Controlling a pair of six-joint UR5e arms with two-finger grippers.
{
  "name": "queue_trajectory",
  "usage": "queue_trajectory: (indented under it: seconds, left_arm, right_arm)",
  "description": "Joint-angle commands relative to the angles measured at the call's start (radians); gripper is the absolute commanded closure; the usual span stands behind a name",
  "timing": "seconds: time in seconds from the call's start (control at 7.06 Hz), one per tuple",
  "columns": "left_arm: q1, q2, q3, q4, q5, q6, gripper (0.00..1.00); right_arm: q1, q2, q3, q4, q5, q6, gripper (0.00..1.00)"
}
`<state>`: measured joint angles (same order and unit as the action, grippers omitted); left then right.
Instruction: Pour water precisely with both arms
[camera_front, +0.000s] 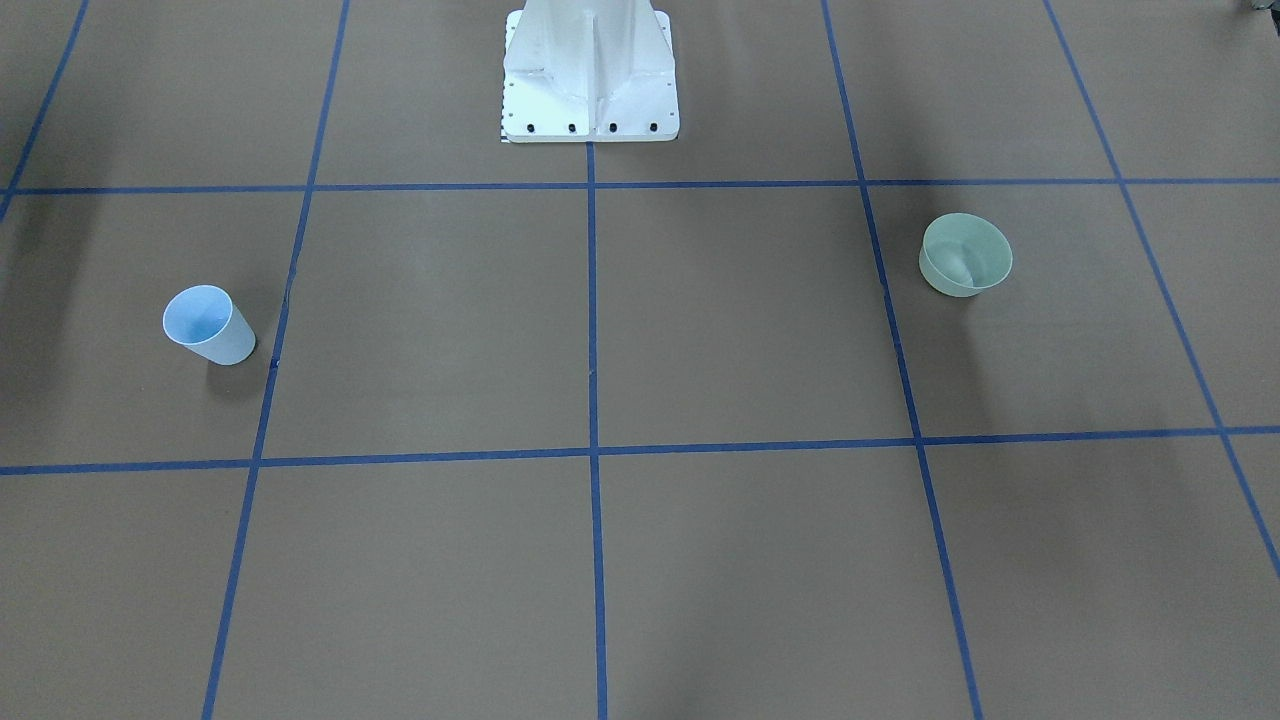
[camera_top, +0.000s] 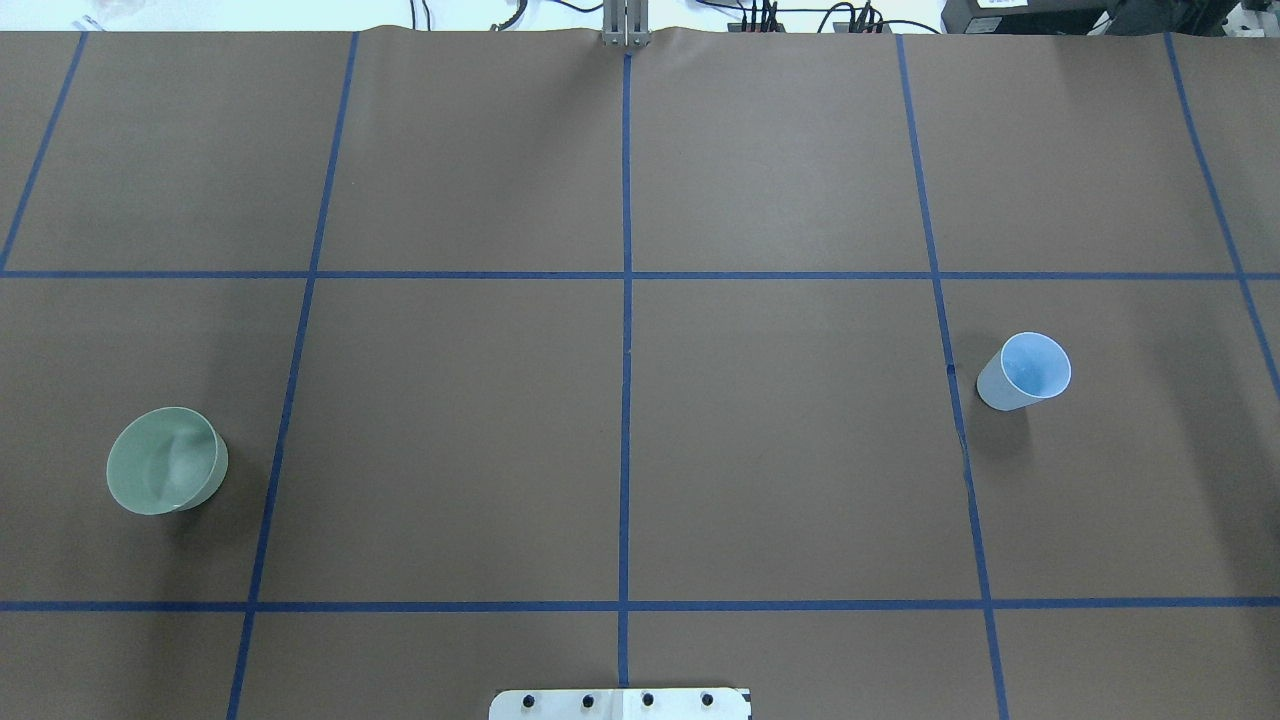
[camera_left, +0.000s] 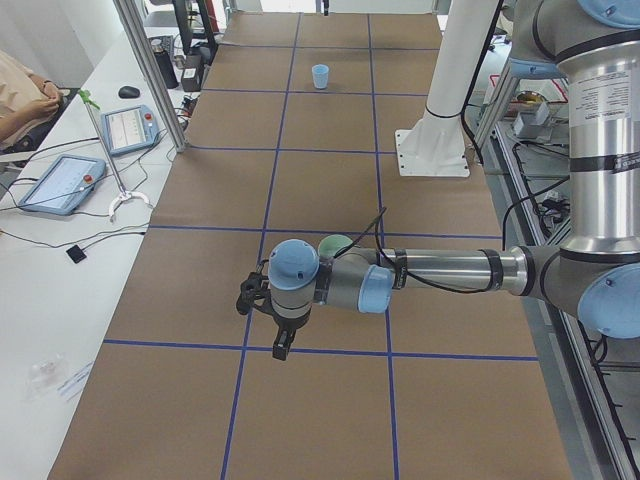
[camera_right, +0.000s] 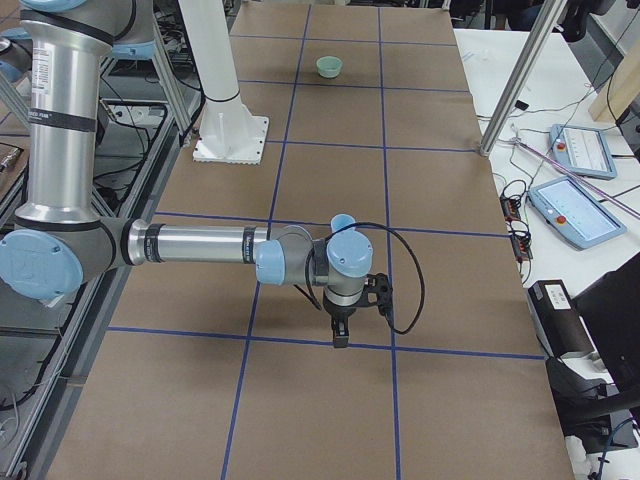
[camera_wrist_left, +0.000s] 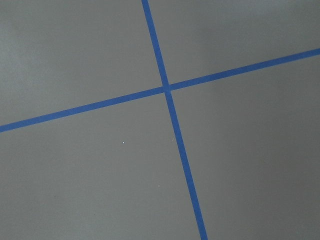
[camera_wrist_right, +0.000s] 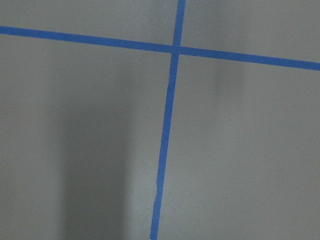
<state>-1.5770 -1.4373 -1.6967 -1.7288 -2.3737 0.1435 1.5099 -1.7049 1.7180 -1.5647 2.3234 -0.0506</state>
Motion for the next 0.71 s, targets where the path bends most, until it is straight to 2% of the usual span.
queue_trajectory:
  seconds: [0.0,0.57]
  left_arm:
    - [0.0,0.003,-0.036,0.003,-0.001,-0.002,0.0]
    - [0.002,-0.003,-0.061,-0.003,-0.001,-0.002,0.0]
  right_arm:
    - [0.001,-0.001,0.023,0.0,-0.003,-0.002,0.0]
    - [0.001,0.021,0.081,0.002,-0.004,0.009,0.0]
